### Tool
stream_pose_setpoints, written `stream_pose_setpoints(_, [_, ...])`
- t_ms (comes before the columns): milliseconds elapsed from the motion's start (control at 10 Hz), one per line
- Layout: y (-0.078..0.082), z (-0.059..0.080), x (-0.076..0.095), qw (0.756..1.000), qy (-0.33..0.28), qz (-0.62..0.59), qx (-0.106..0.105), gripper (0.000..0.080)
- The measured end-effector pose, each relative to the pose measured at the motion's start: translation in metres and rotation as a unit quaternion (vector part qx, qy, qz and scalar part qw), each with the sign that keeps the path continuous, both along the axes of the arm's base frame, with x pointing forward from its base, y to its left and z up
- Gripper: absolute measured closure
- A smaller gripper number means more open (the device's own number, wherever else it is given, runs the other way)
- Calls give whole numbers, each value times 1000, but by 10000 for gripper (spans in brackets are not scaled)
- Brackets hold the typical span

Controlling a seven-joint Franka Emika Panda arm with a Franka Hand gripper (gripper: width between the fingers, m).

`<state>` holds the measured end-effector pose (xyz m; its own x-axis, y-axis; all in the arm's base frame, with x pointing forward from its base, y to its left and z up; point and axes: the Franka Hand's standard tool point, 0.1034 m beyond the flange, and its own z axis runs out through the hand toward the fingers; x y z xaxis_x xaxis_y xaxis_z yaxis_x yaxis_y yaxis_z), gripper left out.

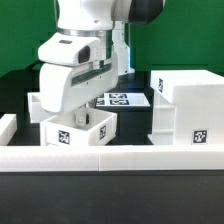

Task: Assemble drawer

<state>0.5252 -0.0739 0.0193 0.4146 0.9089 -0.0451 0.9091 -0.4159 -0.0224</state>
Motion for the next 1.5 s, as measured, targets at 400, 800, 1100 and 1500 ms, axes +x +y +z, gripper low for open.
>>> stream_pose_setpoints(400, [1, 0, 0, 992, 6, 124, -2, 758])
stream_pose_setpoints(800, [4, 0, 1, 987, 9, 161, -4, 758])
stream_pose_setpoints(1100, [14, 1, 4, 985, 8, 171, -2, 758])
stream_pose_setpoints(1500, [11, 3, 8, 983, 5, 181, 4, 758])
